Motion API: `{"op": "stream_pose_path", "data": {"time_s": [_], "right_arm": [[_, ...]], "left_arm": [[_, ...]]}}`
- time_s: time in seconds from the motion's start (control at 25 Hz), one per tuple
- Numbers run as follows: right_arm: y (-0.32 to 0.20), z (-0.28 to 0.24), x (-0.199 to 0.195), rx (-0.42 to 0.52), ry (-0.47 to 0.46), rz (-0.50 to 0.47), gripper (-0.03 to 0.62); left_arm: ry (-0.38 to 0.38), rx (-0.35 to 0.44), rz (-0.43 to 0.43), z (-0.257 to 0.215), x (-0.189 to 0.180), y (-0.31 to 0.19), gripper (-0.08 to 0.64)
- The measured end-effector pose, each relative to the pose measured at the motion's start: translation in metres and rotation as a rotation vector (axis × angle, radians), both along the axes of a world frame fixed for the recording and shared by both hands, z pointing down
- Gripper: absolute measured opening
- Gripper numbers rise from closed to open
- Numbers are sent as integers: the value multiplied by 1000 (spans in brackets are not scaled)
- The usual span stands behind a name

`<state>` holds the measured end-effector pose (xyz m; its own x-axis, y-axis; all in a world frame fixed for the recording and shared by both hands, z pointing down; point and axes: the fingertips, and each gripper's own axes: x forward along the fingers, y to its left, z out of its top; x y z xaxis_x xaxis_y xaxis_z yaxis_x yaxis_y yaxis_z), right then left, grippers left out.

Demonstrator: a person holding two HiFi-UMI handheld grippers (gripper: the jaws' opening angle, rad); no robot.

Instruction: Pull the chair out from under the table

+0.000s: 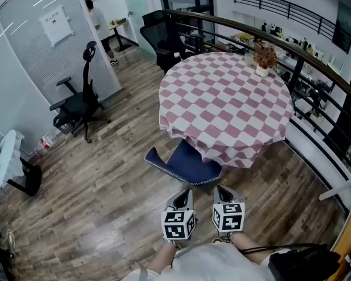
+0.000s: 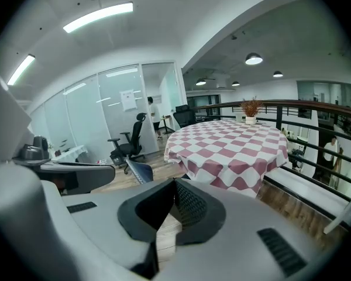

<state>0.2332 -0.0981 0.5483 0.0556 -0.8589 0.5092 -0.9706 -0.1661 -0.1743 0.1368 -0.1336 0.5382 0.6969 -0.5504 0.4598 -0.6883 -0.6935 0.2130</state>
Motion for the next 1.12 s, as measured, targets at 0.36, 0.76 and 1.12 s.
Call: {"op": "stream_pose_path", "data": {"time_s": [0.36,0.76,1.12], "right_arm": [[-26,2,-51,-15,28,45,18],[-64,10,-96,-24,35,116,18],[-114,14,-131,-22,102,26,20]], "left_arm": [[27,-22,40,6,-46,-45,3],[36,-42,121,13,-93,-81,3],[30,-97,84,34,-136,-110,3]]}}
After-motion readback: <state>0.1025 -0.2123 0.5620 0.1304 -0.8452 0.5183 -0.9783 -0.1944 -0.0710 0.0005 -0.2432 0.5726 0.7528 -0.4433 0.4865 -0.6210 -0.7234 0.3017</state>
